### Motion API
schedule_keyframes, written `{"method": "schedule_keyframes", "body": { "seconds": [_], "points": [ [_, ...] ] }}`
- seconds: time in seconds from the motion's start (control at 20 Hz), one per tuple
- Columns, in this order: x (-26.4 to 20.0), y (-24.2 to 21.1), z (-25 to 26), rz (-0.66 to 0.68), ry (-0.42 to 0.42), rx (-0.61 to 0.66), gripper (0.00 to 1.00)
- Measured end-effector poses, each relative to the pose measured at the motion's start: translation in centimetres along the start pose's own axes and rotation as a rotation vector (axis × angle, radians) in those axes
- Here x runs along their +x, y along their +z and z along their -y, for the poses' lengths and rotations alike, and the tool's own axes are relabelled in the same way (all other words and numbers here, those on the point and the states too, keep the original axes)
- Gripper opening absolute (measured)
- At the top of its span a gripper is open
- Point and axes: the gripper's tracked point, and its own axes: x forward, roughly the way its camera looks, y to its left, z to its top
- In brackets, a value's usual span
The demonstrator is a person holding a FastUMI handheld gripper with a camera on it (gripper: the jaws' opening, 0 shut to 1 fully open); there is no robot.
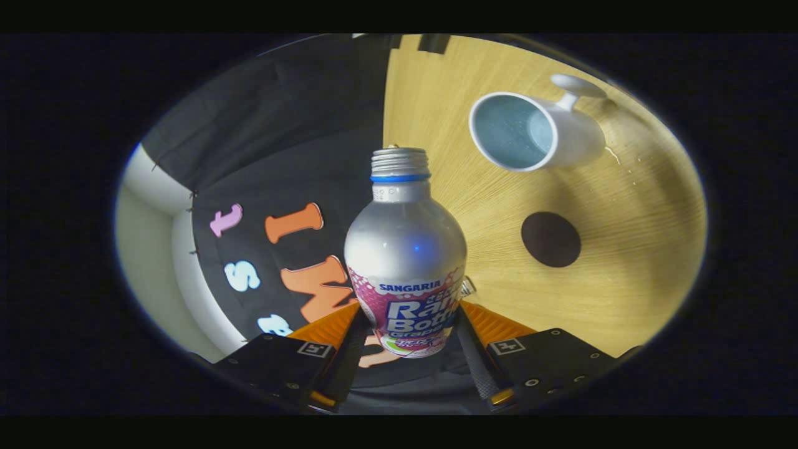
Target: Take the bottle from table, then pour the juice into the cup, finally place the bottle on the coaster
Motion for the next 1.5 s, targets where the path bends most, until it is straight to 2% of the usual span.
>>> {"method": "schedule_keyframes", "body": {
  "seconds": [0.3, 0.6, 0.9, 1.1, 1.3, 1.5],
  "points": [
    [0.1, 0.3, 2.4, 0.025, -0.102, -0.426, 0.76],
    [0.0, -0.4, 3.4, 0.050, -0.171, -0.782, 0.76],
    [1.6, 0.9, 3.9, 0.166, -0.257, -1.200, 0.77],
    [3.0, 2.2, 5.5, 0.221, -0.381, -1.485, 0.77],
    [3.9, 2.7, 5.1, 0.304, -0.364, -1.568, 0.77],
    [5.6, 3.7, 6.6, 0.331, -0.401, -1.632, 0.78]
  ]
}}
